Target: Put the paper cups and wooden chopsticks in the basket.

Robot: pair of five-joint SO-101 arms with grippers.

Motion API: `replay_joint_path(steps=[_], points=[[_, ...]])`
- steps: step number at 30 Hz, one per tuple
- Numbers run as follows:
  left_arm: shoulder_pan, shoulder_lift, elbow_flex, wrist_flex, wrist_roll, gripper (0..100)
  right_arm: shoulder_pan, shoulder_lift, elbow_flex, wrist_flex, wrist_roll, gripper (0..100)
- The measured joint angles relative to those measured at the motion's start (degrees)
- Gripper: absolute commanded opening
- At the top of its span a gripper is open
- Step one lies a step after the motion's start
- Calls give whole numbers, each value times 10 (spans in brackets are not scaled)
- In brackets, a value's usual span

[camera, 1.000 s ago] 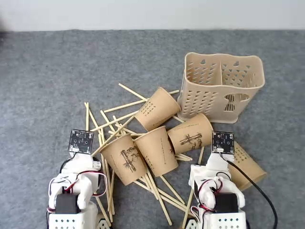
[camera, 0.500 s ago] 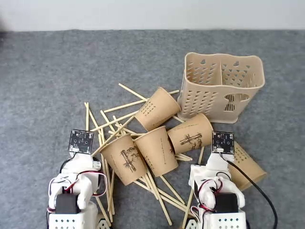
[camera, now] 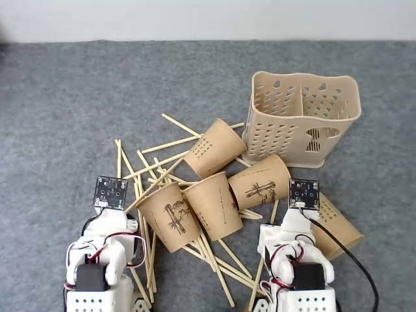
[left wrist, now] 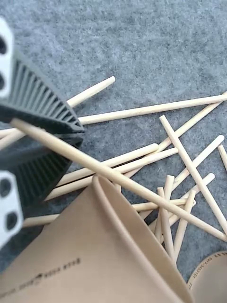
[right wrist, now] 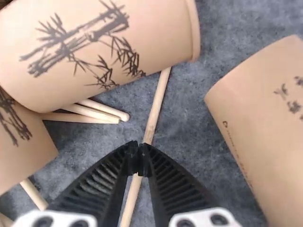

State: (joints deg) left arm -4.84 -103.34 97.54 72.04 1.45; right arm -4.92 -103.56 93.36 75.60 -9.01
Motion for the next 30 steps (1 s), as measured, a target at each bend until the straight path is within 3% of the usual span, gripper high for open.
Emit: replay_joint_path(steps=[6, 15, 25, 30], points=[[0, 0, 0, 0, 0, 14, 23, 0, -79, 19, 65, 9], [0, 0, 0, 0, 0, 14, 152, -7, -158, 19, 214, 8], [0, 0, 0, 0, 0, 14, 343, -7, -158, 2, 229, 15], [0, 0, 0, 0, 0, 14, 380, -6, -157, 2, 227, 177]])
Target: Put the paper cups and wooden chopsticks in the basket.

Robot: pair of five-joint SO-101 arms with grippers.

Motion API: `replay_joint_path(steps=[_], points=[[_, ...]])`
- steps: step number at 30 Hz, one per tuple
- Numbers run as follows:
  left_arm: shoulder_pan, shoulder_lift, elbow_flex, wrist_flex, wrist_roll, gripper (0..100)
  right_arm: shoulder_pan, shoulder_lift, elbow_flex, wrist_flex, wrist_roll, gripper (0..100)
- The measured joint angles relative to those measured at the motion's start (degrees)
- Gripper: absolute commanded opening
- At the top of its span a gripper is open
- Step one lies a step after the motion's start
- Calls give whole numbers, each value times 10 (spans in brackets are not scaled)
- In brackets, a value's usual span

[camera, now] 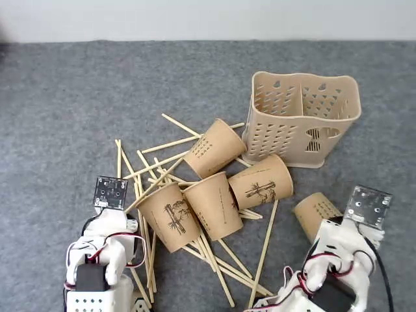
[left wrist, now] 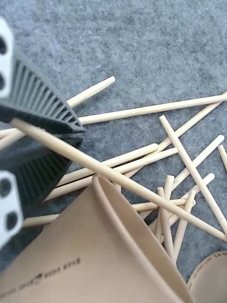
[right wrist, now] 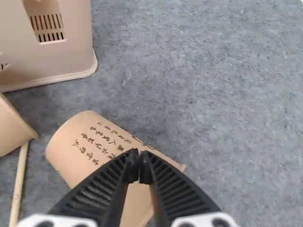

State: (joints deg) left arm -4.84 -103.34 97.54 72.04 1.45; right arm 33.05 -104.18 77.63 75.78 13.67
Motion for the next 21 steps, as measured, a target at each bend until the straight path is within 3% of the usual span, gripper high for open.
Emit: replay_joint_path(steps=[3, 8, 21], points=[[0, 0, 0, 0, 0, 14, 2, 1, 20, 0, -35, 249], [0, 0, 0, 0, 0, 14, 5, 4, 26, 0, -74, 203], [0, 0, 0, 0, 0, 14, -2, -1, 22, 60, -80, 191]])
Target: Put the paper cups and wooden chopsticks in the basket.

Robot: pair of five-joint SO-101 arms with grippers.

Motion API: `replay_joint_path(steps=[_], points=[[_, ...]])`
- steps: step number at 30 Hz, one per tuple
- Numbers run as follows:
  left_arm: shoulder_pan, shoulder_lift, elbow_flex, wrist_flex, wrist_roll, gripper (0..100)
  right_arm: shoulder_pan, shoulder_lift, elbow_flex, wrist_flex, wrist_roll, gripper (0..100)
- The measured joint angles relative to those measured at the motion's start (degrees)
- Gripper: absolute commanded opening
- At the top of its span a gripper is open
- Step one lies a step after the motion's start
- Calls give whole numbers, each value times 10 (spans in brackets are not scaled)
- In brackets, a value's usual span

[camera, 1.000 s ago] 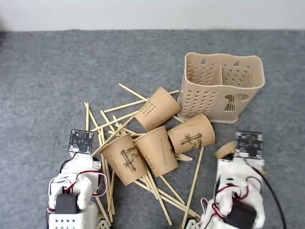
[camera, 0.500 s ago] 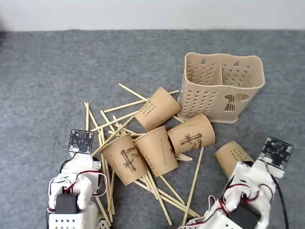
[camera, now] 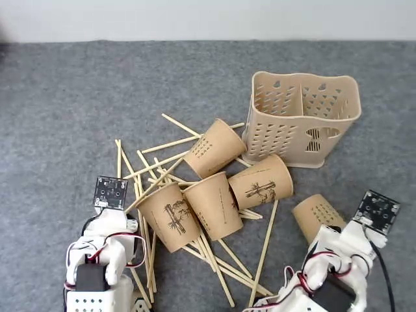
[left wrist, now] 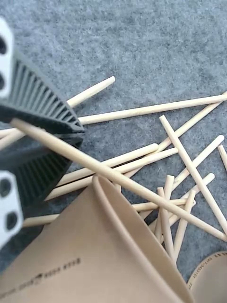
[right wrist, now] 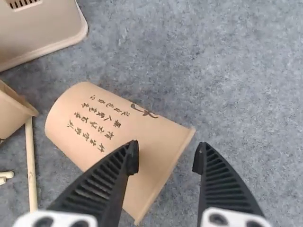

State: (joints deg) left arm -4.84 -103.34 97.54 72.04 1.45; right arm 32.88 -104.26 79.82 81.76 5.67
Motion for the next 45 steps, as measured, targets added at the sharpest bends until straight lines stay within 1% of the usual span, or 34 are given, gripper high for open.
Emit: replay_joint_path(steps=[4, 9, 11, 14, 16, 19, 23, 28, 34, 38, 45], points=[[0, 0, 0, 0, 0, 14, -45, -2, 28, -13, -4, 189], [0, 0, 0, 0, 0, 14, -77, -2, 38, -30, -33, 177], [0, 0, 0, 0, 0, 14, -80, -2, 36, -31, -38, 119], [0, 0, 0, 0, 0, 14, -80, -2, 22, -28, -39, 0], [0, 0, 0, 0, 0, 14, -83, 4, 9, -25, -39, 30], [0, 0, 0, 0, 0, 14, -87, 4, -12, -25, -39, 6], [0, 0, 0, 0, 0, 14, -87, 5, -43, -25, -35, 8], [0, 0, 0, 0, 0, 14, -46, 1, -98, -25, -2, 8], [0, 0, 0, 0, 0, 14, 26, 0, -173, -27, 74, 8], [0, 0, 0, 0, 0, 14, 55, -1, -215, -88, 88, 8], [0, 0, 0, 0, 0, 14, 55, -1, -239, -264, 92, 8]])
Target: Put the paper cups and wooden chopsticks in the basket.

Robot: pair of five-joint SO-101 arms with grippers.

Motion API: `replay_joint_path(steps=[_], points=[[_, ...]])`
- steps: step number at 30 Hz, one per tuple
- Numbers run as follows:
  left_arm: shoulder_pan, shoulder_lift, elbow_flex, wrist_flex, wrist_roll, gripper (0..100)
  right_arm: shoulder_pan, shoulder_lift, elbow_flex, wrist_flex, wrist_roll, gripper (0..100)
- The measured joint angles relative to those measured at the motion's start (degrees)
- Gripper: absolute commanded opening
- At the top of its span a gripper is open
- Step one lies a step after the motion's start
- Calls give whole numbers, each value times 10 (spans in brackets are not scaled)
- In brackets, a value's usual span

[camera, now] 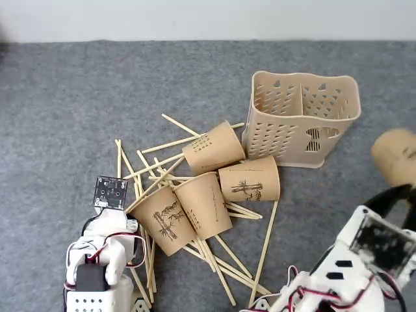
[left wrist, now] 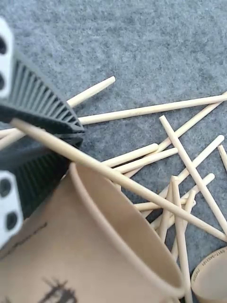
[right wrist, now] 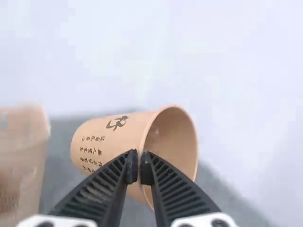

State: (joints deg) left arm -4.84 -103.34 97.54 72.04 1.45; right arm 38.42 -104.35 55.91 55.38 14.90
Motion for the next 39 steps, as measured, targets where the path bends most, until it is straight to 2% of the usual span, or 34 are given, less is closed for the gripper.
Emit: replay_joint_path(steps=[3, 6, 10, 14, 24, 30, 39], points=[[0, 0, 0, 0, 0, 14, -27, 0, 0, -80, 5, 8], [0, 0, 0, 0, 0, 14, -73, 2, 0, -129, 47, 8], [0, 0, 0, 0, 0, 14, -156, 37, 0, -163, 133, 8], [0, 0, 0, 0, 0, 14, -209, 106, -16, -184, 173, 8], [0, 0, 0, 0, 0, 14, -279, 344, -163, -179, 248, 8], [0, 0, 0, 0, 0, 14, -337, 462, -272, -77, 267, 8], [0, 0, 0, 0, 0, 14, -335, 607, -424, -55, 273, 8]])
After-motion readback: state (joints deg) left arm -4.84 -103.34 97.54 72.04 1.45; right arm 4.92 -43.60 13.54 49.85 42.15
